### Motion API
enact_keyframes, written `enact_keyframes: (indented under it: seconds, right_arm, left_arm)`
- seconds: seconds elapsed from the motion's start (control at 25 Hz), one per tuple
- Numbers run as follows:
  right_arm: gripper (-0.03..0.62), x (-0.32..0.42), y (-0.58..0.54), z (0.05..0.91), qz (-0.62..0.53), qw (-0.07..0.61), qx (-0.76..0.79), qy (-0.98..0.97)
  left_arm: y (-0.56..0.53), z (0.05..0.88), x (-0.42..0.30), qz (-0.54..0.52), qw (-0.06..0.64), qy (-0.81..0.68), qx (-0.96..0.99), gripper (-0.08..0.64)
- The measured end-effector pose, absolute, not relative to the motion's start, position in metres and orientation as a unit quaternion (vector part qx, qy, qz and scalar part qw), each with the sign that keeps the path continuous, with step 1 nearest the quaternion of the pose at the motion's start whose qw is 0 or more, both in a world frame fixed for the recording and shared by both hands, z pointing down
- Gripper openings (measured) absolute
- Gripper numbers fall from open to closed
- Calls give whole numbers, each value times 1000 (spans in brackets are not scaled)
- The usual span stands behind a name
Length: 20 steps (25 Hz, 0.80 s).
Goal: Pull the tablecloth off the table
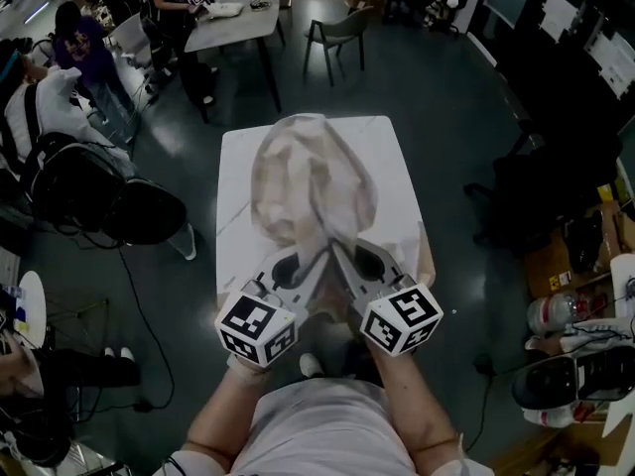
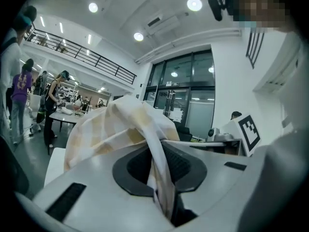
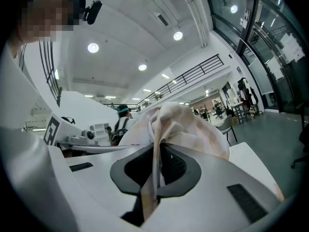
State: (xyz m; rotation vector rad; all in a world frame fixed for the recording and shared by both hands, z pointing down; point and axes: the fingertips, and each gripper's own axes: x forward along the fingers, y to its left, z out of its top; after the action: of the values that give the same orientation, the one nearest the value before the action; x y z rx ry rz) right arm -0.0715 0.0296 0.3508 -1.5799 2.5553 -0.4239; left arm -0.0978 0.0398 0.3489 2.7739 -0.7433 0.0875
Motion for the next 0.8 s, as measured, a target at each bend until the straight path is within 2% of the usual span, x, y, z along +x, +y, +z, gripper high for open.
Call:
enact_keyframes:
  seconds: [0.8]
  right_arm:
    - [37,22,221,282,-99,99,-497,856]
  left_arm:
    - [230,283,-6,-28,96,-251,963,49]
